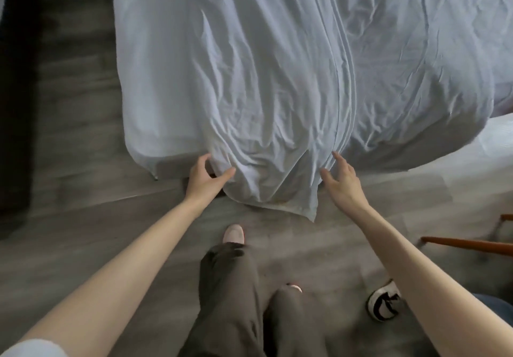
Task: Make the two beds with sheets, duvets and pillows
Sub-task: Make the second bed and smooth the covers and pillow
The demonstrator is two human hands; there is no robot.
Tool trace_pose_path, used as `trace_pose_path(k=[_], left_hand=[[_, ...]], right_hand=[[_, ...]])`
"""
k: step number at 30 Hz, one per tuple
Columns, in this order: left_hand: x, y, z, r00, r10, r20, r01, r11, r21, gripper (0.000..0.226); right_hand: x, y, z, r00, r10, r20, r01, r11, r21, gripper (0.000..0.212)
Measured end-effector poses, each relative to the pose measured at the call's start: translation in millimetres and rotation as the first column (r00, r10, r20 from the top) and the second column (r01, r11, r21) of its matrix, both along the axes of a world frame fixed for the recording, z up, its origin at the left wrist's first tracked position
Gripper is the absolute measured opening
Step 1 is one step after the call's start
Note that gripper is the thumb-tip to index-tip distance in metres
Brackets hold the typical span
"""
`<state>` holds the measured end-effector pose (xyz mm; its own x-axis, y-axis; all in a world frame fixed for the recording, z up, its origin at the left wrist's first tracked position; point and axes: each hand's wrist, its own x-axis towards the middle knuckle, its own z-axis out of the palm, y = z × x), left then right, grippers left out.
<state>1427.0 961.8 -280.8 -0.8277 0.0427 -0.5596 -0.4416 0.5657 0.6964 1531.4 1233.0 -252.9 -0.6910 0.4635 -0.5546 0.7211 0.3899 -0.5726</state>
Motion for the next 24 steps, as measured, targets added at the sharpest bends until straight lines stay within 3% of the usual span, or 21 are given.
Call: trace_pose_path(k=[5,7,11,13,17,24], left_hand=[[13,-4,-66,0.985,0.043,-0.165,-0.02,0.99,0.141,0.077],[13,-6,-94,0.97,0.065,-0.234,-0.02,0.982,0.188,0.076],[5,1,-141,0.908,0.172,-0.382,-0.051,0.951,0.306,0.068],[-1,6,-167,0.883,0.24,-0.403,-0.083,0.926,0.369,0.063],[-11,22,-207,0.833,0.347,-0.432,-0.12,0.874,0.471,0.077],[10,35,-208,0.748,0.457,-0.481,-0.126,0.809,0.574,0.029]], right_hand=[[-17,14,-76,0.994,-0.02,-0.106,0.022,1.0,0.014,0.077],[-25,14,-114,0.975,-0.03,-0.22,0.041,0.998,0.044,0.086],[-38,8,-173,0.844,-0.096,-0.528,0.144,0.988,0.05,0.095],[-44,8,-199,0.783,-0.107,-0.612,0.206,0.974,0.093,0.093],[-49,7,-248,0.672,-0.107,-0.733,0.253,0.963,0.091,0.082],[-42,16,-273,0.559,-0.073,-0.826,0.246,0.966,0.081,0.07]])
